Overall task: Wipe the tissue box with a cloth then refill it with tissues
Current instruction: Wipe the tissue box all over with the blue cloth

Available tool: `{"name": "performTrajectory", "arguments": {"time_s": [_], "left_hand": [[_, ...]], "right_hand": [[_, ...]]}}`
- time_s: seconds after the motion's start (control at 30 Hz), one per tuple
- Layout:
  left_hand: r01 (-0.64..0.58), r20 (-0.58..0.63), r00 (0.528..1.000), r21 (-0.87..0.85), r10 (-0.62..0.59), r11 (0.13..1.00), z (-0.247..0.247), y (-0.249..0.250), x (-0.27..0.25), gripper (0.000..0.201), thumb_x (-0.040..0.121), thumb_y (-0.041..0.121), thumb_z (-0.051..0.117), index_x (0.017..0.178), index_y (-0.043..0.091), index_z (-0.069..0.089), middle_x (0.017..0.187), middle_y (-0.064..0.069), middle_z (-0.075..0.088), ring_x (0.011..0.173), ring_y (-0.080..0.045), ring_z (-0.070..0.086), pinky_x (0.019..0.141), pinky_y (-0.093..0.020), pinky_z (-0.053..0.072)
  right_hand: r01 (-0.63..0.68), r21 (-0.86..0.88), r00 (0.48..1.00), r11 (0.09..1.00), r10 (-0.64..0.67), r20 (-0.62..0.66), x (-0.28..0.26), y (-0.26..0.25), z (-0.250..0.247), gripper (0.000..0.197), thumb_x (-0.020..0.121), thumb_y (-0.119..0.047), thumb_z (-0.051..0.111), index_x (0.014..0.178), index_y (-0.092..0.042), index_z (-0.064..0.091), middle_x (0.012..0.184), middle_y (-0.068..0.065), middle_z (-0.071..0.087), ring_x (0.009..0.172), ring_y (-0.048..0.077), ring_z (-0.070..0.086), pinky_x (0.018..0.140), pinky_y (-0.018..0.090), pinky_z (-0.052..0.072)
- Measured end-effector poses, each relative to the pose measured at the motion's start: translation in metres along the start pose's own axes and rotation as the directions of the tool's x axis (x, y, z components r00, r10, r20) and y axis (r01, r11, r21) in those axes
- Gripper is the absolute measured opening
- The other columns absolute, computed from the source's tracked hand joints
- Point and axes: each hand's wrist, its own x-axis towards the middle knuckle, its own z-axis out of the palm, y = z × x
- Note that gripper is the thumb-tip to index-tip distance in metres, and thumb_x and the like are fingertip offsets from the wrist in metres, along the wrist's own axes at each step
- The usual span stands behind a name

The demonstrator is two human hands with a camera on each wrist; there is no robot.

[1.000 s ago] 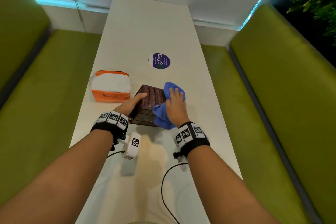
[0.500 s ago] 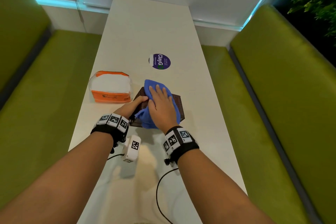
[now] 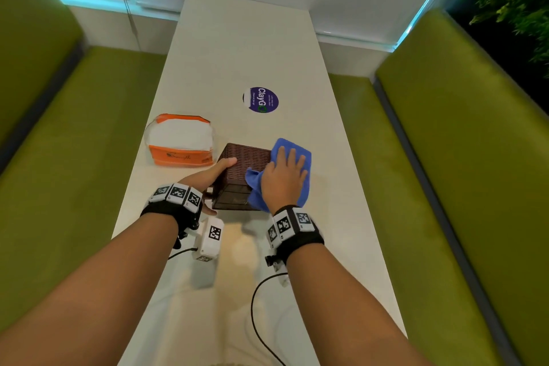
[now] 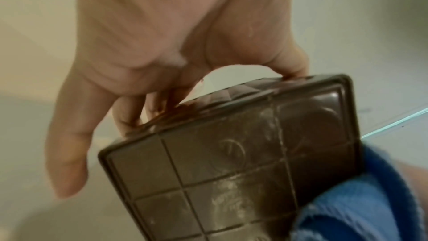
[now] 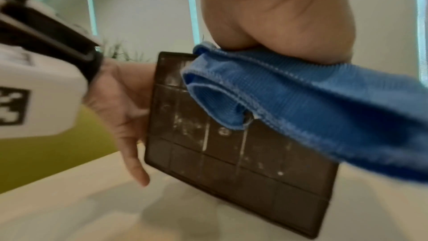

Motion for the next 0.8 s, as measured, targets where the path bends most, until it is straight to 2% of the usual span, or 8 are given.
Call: {"name": "performTrajectory", "arguments": {"time_s": [0.13,0.23,0.4,0.47,0.57,0.63,0.7,0.8], "left_hand": [[0.015,0.008,1.0,0.005,-0.015,1.0,-0.008,-0.006,0.003,0.066,0.038,0.065,0.074,0.092,0.028,0.063,0.109,-0.002,0.062,0.109,-0.028,0.055,0.086,-0.054,0.051],[-0.009,0.028,1.0,0.01,0.008,1.0,-0.007,-0.005,0.0,0.055,0.051,0.062,0.074,0.092,0.027,0.064,0.104,-0.004,0.064,0.103,-0.028,0.058,0.088,-0.054,0.05],[-0.012,0.057,0.998,-0.015,0.013,1.0,-0.005,0.0,0.002,0.032,0.076,0.054,0.065,0.09,0.025,0.06,0.099,-0.006,0.061,0.097,-0.029,0.057,0.083,-0.051,0.052],[-0.014,0.055,0.998,-0.033,0.015,0.999,-0.003,0.0,0.003,0.033,0.078,0.053,0.064,0.09,0.023,0.058,0.099,-0.006,0.061,0.094,-0.029,0.058,0.078,-0.049,0.053],[-0.016,0.058,0.998,-0.056,0.019,0.998,-0.001,-0.002,0.001,0.04,0.075,0.056,0.063,0.094,0.021,0.058,0.1,-0.007,0.061,0.092,-0.028,0.058,0.087,-0.052,0.051],[-0.022,0.058,0.998,-0.056,0.025,0.998,-0.002,-0.004,0.001,0.059,0.059,0.062,0.069,0.1,0.02,0.06,0.101,-0.007,0.062,0.094,-0.03,0.059,0.089,-0.053,0.05],[-0.03,0.06,0.998,-0.055,0.033,0.998,-0.005,-0.009,0.002,0.074,0.048,0.065,0.07,0.105,0.018,0.061,0.097,-0.007,0.063,0.094,-0.031,0.061,0.085,-0.05,0.053],[-0.016,0.085,0.996,-0.113,0.026,0.994,-0.008,-0.015,-0.002,0.073,0.066,0.063,0.064,0.114,0.008,0.06,0.093,-0.009,0.064,0.091,-0.031,0.062,0.082,-0.047,0.053]], "right_hand": [[0.185,-0.021,0.983,0.983,-0.185,-0.007,-0.016,-0.02,0.017,0.052,0.101,-0.024,0.026,0.152,-0.019,0.015,0.162,0.004,0.01,0.151,0.026,0.0,0.122,0.042,0.0],[0.249,-0.001,0.968,0.968,-0.249,-0.025,-0.015,-0.018,0.02,0.052,0.1,-0.024,0.029,0.151,-0.021,0.022,0.161,0.002,0.016,0.151,0.023,0.004,0.122,0.041,0.002],[0.228,0.023,0.97,0.973,-0.225,-0.096,0.003,0.01,0.011,0.051,0.096,-0.023,0.035,0.148,-0.023,0.033,0.159,0.0,0.025,0.149,0.02,0.015,0.121,0.042,0.013],[0.112,0.219,0.993,0.969,-0.101,-0.06,0.008,0.024,0.004,0.051,0.096,-0.021,0.036,0.146,-0.025,0.036,0.158,-0.001,0.027,0.145,0.018,0.025,0.117,0.039,0.027],[-0.114,0.651,0.993,0.751,0.061,0.104,0.02,0.036,-0.002,0.044,0.096,-0.026,0.04,0.139,-0.03,0.046,0.138,-0.002,0.053,0.124,0.017,0.051,0.107,0.033,0.041],[-0.265,0.778,0.96,0.569,0.077,0.271,0.031,0.043,-0.006,0.036,0.097,-0.029,0.045,0.131,-0.038,0.053,0.099,-0.002,0.071,0.089,0.021,0.068,0.082,0.029,0.054],[-0.332,0.822,0.935,0.462,0.043,0.353,0.029,0.045,-0.016,0.04,0.099,-0.017,0.038,0.131,-0.04,0.046,0.056,-0.003,0.065,0.046,0.017,0.05,0.05,0.022,0.043],[-0.45,0.82,0.882,0.354,0.034,0.47,0.016,0.048,-0.032,0.042,0.099,-0.014,0.035,0.14,-0.021,0.043,0.057,0.002,0.059,0.052,0.017,0.038,0.051,0.024,0.04]]}}
